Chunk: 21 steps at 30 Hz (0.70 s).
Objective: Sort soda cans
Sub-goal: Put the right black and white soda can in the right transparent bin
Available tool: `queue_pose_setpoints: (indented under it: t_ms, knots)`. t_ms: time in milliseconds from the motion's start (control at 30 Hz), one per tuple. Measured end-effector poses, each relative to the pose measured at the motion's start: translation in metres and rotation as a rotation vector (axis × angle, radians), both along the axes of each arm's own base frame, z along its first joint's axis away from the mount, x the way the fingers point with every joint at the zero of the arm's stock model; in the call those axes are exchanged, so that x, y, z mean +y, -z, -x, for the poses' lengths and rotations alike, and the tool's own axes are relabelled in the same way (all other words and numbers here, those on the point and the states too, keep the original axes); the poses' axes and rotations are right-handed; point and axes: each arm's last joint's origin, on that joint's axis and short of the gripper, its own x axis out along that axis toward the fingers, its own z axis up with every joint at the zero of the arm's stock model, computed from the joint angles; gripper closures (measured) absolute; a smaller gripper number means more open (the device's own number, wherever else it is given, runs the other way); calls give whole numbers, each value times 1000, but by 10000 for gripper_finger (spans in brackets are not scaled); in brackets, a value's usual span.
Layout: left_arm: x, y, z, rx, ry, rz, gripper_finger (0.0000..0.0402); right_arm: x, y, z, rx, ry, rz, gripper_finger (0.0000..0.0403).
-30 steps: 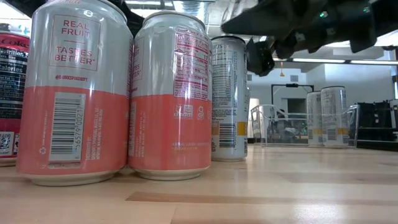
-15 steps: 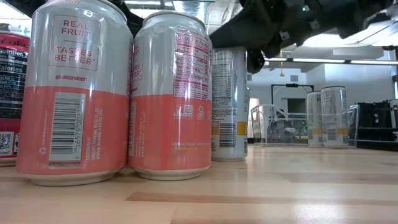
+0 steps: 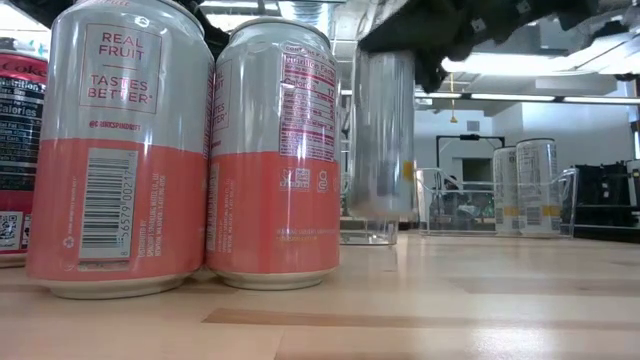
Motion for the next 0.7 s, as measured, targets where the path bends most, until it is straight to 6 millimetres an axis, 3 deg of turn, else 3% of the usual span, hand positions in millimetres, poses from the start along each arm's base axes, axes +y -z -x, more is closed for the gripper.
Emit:
queue_pose_setpoints:
  t_ms: [200,400,700]
  knots:
    - [0,0,0,0,-1,0,155,-12,-30,22,-54,42,-25,160]
    - [0,0,0,0,-1,0,155,-30,-56,55,-72,223,18,160]
    - [0,0,0,0,-1,3,155,-48,-74,92,-81,439,64,160]
